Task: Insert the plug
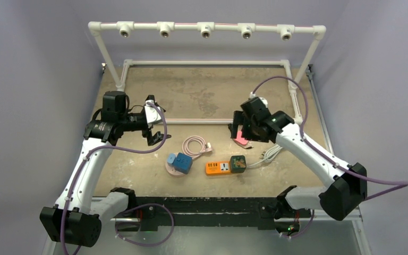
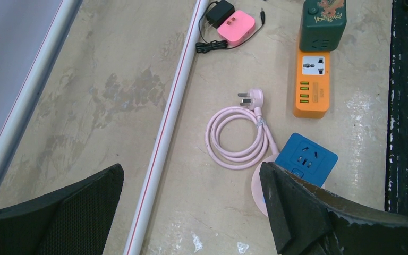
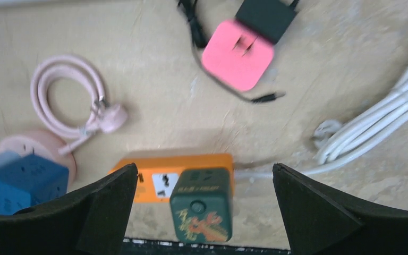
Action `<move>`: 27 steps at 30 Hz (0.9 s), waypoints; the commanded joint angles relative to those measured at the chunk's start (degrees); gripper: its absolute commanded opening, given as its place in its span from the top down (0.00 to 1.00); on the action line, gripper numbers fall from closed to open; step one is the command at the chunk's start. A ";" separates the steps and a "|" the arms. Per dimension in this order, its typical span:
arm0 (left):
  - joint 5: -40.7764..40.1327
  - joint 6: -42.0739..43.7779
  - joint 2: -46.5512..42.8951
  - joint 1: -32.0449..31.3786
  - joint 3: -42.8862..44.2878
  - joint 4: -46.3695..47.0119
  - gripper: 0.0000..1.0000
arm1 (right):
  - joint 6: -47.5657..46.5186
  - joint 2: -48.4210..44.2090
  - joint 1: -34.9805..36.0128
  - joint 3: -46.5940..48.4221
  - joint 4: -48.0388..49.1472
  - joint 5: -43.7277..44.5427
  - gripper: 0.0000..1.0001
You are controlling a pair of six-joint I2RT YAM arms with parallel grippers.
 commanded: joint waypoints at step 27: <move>0.04 -3.50 -2.17 0.08 2.41 2.61 0.01 | -1.94 21.62 -18.19 -2.29 28.08 2.49 0.43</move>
